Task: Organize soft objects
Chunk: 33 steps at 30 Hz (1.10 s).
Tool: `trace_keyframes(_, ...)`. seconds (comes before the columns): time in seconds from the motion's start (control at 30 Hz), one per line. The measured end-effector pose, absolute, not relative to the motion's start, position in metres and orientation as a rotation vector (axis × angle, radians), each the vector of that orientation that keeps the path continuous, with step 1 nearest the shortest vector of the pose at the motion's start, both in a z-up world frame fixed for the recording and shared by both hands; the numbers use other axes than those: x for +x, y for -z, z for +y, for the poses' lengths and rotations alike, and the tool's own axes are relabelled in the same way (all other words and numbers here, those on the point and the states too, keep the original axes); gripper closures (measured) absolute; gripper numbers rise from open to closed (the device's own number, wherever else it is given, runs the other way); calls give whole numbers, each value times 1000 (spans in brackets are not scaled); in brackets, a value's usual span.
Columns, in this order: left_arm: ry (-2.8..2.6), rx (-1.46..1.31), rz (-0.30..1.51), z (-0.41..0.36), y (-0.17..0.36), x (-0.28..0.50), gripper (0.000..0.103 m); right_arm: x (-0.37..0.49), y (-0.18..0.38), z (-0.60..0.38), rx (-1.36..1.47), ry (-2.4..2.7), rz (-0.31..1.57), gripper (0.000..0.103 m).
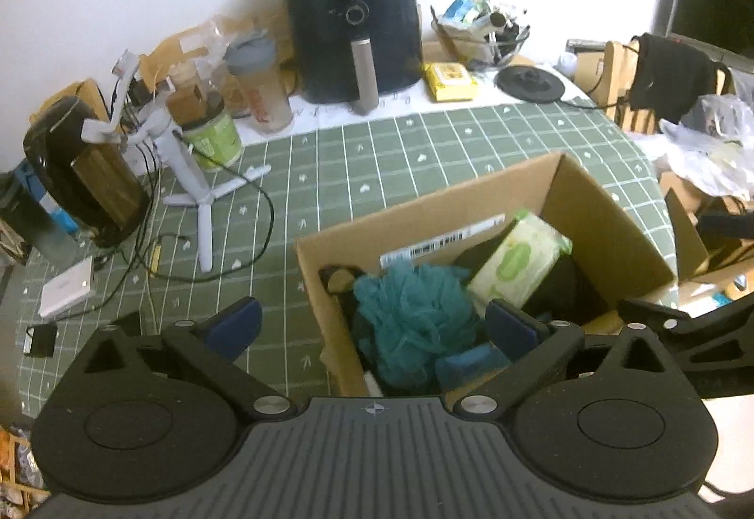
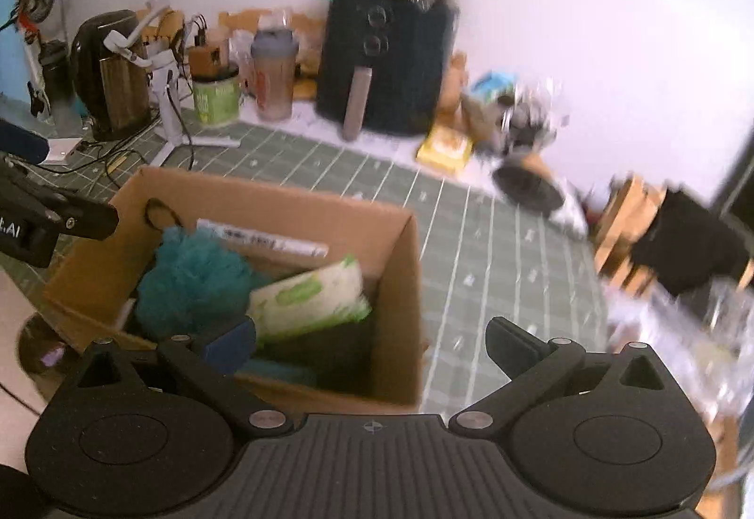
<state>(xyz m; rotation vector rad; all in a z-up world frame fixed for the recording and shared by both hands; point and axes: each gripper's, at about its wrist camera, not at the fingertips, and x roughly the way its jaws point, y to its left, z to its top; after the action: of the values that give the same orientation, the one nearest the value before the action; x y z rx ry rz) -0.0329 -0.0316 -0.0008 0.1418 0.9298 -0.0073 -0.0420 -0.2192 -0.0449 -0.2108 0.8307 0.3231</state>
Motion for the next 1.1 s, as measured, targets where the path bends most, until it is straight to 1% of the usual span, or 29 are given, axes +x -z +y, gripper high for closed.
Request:
trace_keyframes(0.13, 11, 120, 972, -26, 5, -40, 0, -46, 47, -217, -132, -324, 942, 0)
trace_keyframes(0.23, 5, 110, 1009, -20, 9, -45, 0, -51, 47, -213, -103, -308, 990, 0)
trace_keyframes(0.63, 7, 36, 1130, -6, 24, -64, 0, -62, 60, -204, -123, -212, 1136, 0)
trace_keyframes(0.83, 14, 17, 1172, -2, 31, -70, 0, -68, 67, -199, -128, -210, 1187, 0)
trace_keyframes(1.1, 15, 4, 1199, 3, 35, -74, 0, -74, 71, -196, -137, -202, 1210, 0)
